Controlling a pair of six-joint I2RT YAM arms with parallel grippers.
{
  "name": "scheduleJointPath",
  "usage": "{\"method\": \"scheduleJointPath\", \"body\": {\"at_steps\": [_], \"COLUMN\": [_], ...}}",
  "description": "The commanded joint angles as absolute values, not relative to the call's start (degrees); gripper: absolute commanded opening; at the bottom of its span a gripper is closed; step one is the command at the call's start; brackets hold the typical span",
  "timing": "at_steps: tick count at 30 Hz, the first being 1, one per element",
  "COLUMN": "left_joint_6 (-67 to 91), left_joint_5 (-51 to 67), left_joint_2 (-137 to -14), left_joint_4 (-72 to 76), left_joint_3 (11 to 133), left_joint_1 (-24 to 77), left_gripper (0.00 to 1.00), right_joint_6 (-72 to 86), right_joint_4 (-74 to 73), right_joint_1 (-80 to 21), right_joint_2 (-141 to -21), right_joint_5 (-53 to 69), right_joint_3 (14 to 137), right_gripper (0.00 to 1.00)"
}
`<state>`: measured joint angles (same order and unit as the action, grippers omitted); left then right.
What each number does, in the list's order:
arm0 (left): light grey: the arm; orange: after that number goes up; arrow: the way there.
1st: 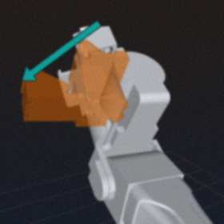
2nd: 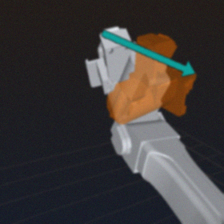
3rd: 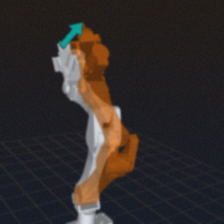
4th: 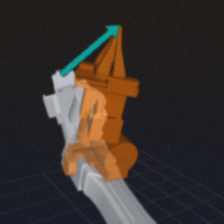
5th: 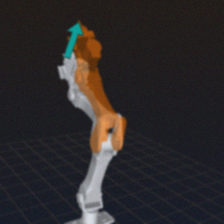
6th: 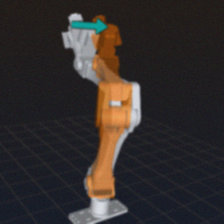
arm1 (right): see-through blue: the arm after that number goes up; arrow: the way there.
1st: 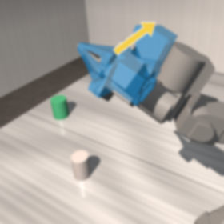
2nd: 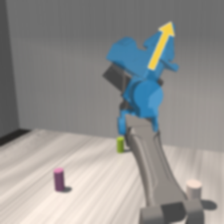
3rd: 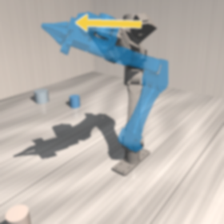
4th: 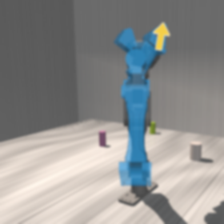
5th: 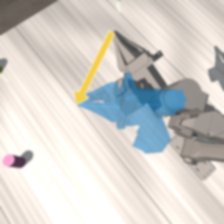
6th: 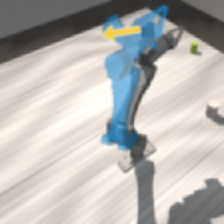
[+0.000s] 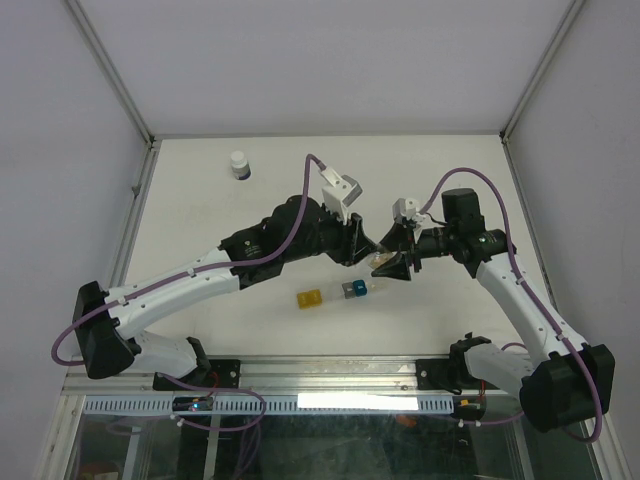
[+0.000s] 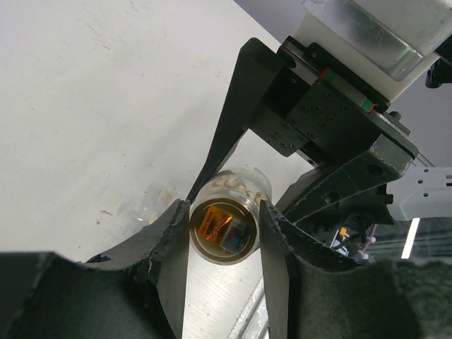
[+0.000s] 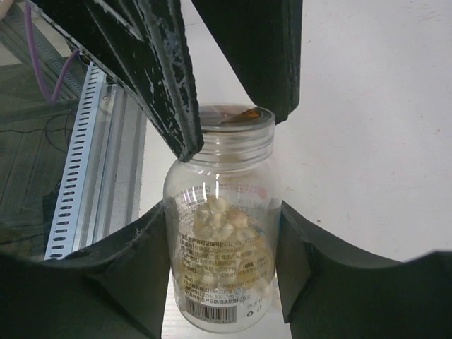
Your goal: Sort the pills into containers
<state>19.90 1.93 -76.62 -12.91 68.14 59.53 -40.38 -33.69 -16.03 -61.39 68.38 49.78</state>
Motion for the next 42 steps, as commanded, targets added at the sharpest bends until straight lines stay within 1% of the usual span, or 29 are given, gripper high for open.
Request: {"method": "scheduleJointPath", "body": {"at_steps": [1,3,5,13,16,19,23,25,27,28,32,35,37,40,42], "left_joint_6": [18.76,18.85,19.04,19.75,20.26,20.57,20.27,20.09,19.76,19.62,19.09,17.31,14.58,4.08,-5.8], "left_joint_5": [7.23,6.94,6.01,2.68,2.61,2.64,2.92,3.44,4.25,4.65,7.24,9.46,12.33,19.17,25.99], "left_joint_2": [-77.49,-77.51,-77.03,-73.9,-73.91,-74.35,-74.96,-75.23,-75.39,-75.52,-76.01,-76.41,-76.78,-77.66,-78.75], "left_joint_4": [-12.93,-13.07,-13.02,-12.51,-12.48,-12.49,-12.54,-12.53,-12.56,-12.49,-12.49,-12.51,-12.53,-13.24,-15.61], "left_joint_3": [70.8,71.07,71.1,69.47,68.96,69.07,69.47,69.67,69.65,69.61,69.44,69.39,69.28,69.13,69.37], "left_joint_1": [60.2,60.21,60.21,60.12,59.74,59.34,59.19,59.15,59.07,59.0,58.48,58.0,57.35,56.69,56.35], "left_gripper": [0.43,0.51,0.57,0.75,0.77,0.76,0.7,0.61,0.49,0.47,0.46,0.38,0.35,0.36,0.36], "right_joint_6": [-40.19,-40.17,-40.17,-40.17,-40.17,-40.08,-40.08,-40.08,-40.08,-40.08,-40.08,-39.95,-39.99,-39.99,-39.95], "right_joint_4": [-30.15,-30.14,-30.06,-30.05,-30.06,-29.99,-30.04,-30.06,-30.04,-30.01,-30.05,-30.01,-30.01,-29.95,-29.97], "right_joint_1": [-15.68,-15.69,-15.57,-15.58,-15.58,-15.57,-15.58,-15.56,-15.56,-15.56,-15.56,-15.57,-15.53,-15.57,-15.55], "right_joint_2": [-60.21,-60.05,-59.94,-60.03,-60.03,-60.03,-59.94,-59.94,-59.94,-59.96,-59.94,-59.94,-59.94,-59.94,-59.94], "right_joint_5": [70.22,70.22,70.22,70.3,70.31,70.39,70.36,70.4,70.39,70.4,70.49,70.49,70.53,70.57,70.57], "right_joint_3": [50.64,50.61,50.6,50.56,50.59,50.52,50.61,50.56,50.5,50.56,50.62,50.62,50.52,50.53,50.54], "right_gripper": [0.0,0.0,0.0,0.0,0.0,0.0,0.0,0.0,0.0,0.0,0.0,0.0,0.0,0.0,0.0]}}
